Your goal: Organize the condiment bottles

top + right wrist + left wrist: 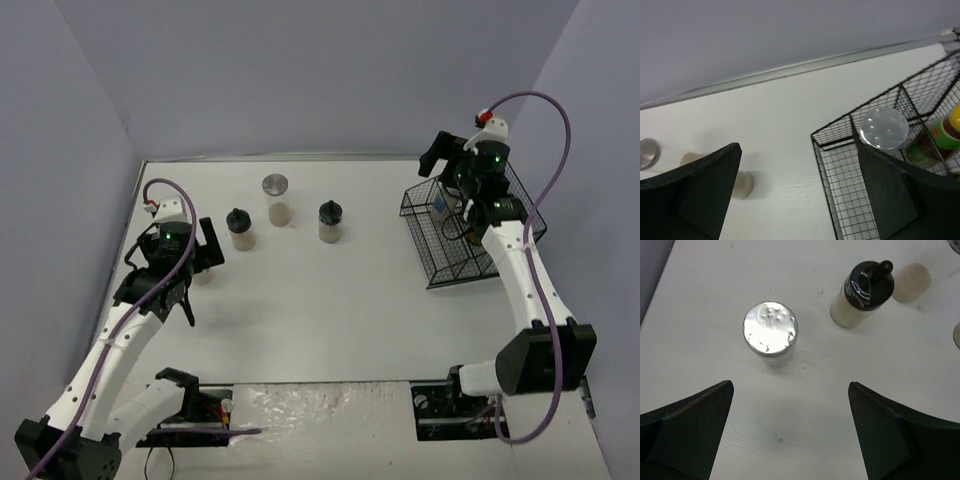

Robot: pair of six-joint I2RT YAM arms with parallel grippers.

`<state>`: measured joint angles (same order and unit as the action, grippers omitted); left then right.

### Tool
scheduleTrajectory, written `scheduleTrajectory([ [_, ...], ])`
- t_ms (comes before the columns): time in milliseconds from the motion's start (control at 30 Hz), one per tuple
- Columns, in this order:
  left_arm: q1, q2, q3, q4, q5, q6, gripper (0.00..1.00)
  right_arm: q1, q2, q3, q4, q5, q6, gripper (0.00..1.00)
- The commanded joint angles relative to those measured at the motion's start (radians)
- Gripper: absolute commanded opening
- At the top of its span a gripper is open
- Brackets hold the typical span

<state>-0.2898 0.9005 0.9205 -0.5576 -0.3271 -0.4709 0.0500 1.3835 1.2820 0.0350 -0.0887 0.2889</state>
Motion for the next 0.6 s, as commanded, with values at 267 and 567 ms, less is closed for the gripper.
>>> scheduleTrajectory([
  [267,0.157,0.363,0.134,0.153,0.009,0.005,0.97,0.037,-0.235,-0.147,0.003,-0.243,-0.066,1.00],
  [567,0.162,0.433,0.142,0.136,0.099,0.002,0.62,0.037,-0.274,-0.185,-0.004,-0.260,-0.094,1.00],
])
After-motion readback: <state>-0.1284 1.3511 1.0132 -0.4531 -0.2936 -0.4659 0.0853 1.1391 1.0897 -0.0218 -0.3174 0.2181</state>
